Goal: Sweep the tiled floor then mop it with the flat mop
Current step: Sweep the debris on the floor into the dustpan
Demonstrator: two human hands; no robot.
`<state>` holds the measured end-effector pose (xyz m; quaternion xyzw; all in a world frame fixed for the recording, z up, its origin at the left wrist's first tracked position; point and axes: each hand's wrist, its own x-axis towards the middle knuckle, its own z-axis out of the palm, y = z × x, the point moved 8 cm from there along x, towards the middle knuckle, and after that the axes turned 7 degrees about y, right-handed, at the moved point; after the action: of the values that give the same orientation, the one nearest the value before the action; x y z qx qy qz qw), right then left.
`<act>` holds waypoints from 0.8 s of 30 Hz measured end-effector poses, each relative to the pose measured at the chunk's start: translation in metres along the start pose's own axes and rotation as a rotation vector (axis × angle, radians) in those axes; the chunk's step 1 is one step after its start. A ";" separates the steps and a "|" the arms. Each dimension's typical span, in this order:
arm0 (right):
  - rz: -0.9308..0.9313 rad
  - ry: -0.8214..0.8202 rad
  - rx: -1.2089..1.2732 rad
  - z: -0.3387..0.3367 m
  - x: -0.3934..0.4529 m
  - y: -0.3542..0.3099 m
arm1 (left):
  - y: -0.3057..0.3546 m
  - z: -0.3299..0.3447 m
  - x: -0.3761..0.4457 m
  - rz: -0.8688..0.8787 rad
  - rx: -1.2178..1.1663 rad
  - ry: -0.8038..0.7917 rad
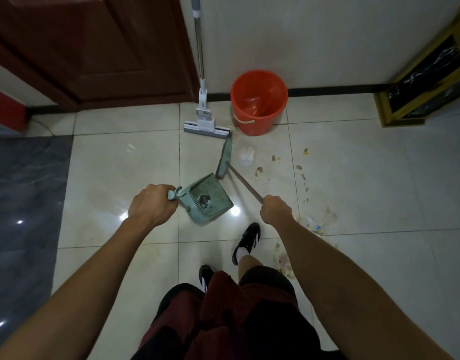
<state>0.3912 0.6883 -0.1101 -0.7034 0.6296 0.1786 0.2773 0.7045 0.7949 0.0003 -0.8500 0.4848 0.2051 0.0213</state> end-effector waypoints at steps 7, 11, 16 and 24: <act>-0.012 -0.062 -0.034 -0.043 0.065 0.007 | 0.041 -0.015 0.051 -0.047 0.035 -0.031; 0.059 -0.102 0.000 -0.055 0.084 0.025 | 0.059 -0.020 0.072 -0.046 0.061 -0.051; 0.139 -0.106 0.040 -0.054 0.080 0.051 | 0.074 -0.021 0.089 0.003 0.077 -0.064; 0.255 -0.084 0.082 -0.026 0.029 0.073 | 0.089 -0.012 0.100 0.168 0.115 -0.076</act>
<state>0.3205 0.6458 -0.1190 -0.5979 0.7084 0.2156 0.3069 0.6788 0.6633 -0.0110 -0.7953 0.5642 0.2101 0.0713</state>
